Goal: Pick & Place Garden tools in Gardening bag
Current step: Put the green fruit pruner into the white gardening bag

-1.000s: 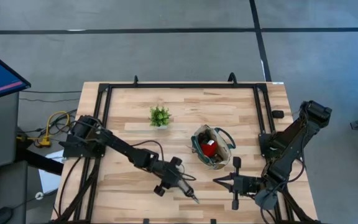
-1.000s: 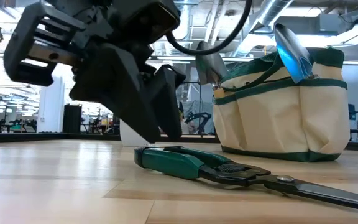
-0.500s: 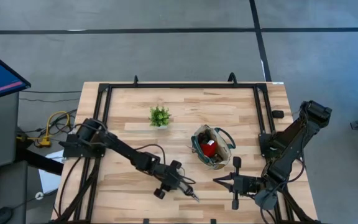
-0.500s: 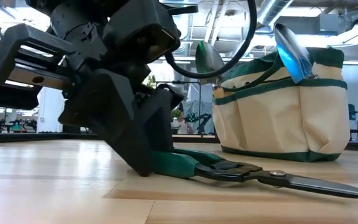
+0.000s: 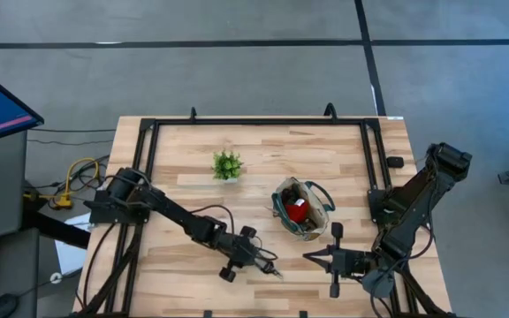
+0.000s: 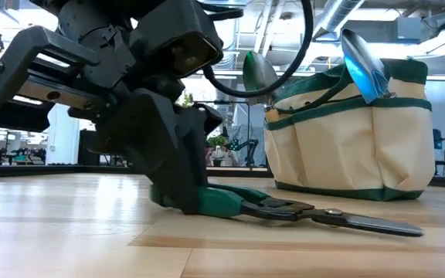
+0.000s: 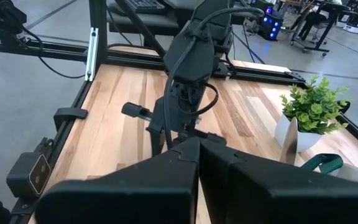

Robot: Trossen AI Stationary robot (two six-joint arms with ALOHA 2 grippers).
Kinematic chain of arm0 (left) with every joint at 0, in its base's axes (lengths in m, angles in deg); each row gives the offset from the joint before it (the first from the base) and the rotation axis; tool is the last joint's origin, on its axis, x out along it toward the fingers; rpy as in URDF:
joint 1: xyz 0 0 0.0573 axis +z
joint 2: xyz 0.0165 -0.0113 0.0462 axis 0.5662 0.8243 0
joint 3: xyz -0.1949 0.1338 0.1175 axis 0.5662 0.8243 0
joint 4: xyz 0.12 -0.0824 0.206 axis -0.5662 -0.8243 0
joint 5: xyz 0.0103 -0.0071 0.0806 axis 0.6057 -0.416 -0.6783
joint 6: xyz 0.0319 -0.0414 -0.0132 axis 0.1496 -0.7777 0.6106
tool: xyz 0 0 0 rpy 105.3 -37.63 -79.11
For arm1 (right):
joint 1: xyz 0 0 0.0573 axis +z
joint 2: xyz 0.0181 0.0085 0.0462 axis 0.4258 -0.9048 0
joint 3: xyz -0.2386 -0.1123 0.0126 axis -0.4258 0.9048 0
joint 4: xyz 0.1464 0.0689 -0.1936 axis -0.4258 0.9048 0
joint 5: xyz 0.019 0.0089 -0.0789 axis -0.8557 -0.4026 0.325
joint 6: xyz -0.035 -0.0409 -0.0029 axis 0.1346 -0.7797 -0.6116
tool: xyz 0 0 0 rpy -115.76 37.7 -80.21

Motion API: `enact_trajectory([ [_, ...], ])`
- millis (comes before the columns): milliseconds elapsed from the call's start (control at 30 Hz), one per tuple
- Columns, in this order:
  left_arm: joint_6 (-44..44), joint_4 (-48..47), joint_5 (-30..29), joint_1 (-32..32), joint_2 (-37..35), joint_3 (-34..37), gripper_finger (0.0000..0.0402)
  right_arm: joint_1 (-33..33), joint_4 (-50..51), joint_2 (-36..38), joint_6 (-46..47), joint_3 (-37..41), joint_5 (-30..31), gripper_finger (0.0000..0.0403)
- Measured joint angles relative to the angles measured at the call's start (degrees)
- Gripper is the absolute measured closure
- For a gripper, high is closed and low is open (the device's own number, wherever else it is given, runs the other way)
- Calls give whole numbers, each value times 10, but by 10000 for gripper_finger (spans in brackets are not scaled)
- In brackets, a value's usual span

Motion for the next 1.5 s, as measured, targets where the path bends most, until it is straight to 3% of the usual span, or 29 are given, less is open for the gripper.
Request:
enact_trajectory([
  [100, 8, -17, -41, -10, -9, 0, 390, 1, -1, 0, 0, 0, 0, 403],
  [300, 22, -97, -137, -38, -83, 1, 392, 9, -2, 0, 0, 0, 0, 403],
  [433, 22, -95, -146, -48, -161, 20, 392, 9, -8, 0, 0, 0, 0, 403],
  [700, 51, -92, -288, -55, -314, 81, 393, 0, -5, 0, 0, 0, 4, 403],
  [867, 66, -68, -308, -44, -375, 113, 393, -10, -6, 0, 0, 0, 37, 403],
  [1233, 116, 14, -311, -36, -372, 118, 394, -110, -16, 0, 55, 0, 45, 403],
  [1400, 155, 37, -421, -31, -357, 118, 394, -151, -25, 0, 87, 0, 43, 403],
  [1500, 157, 42, -455, -28, -352, 118, 394, -175, -26, 0, 111, 0, 24, 403],
])
